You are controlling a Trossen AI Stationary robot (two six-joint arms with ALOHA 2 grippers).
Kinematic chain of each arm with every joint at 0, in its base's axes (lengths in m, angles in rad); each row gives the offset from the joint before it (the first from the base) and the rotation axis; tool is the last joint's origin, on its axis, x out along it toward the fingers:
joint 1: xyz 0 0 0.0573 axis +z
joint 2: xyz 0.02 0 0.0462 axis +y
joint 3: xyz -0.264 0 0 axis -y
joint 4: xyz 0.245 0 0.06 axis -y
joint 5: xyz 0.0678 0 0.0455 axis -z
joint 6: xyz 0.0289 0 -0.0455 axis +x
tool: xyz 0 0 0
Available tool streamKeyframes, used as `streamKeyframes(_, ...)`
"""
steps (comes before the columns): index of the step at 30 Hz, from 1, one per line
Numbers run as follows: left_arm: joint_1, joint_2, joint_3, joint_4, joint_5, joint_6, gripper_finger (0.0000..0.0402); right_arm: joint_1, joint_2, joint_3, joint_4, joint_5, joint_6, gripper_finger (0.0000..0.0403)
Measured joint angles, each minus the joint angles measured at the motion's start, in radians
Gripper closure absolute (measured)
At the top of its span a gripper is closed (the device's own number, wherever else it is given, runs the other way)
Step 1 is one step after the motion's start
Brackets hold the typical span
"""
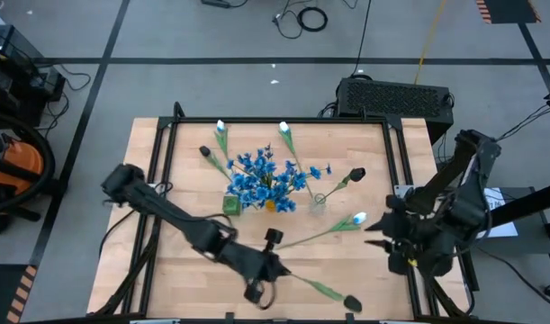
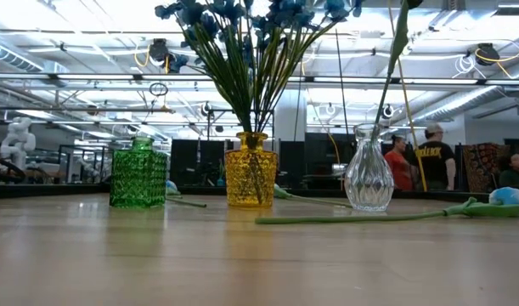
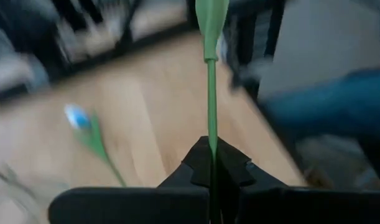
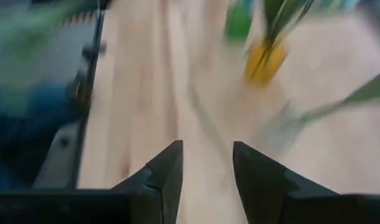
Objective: Sort flowers into vase by color
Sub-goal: Put the bottom black flower into the transparent vase
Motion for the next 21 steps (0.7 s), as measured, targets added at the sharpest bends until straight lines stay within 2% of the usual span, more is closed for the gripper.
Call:
streamKeyframes(6,-0.017,-0.118,0.0,0.216,-0.084,0.141,0.04,-0.023,-0.016,0.0,0.172,0.392,-0.223,0.0276)
streamKeyframes(9,-0.013,-0.14,0.0,0.314,-0.085,0.203,0.04,-0.048,0.002,0.0,0.301,0.494,-0.357,0.0275)
streamKeyframes(15,0.002,-0.125,0.0,0.426,-0.079,0.262,0.0398,-0.111,0.084,0.0,0.597,0.505,-0.558,0.028)
streamKeyframes(18,0.012,-0.107,0.0,0.431,-0.074,0.256,0.0398,-0.135,0.153,0.0,0.745,0.448,-0.684,0.0283)
streamKeyframes(21,0.022,-0.088,-0.001,0.441,-0.062,0.255,0.0397,-0.157,0.216,-0.001,0.96,0.376,-0.912,0.0288)
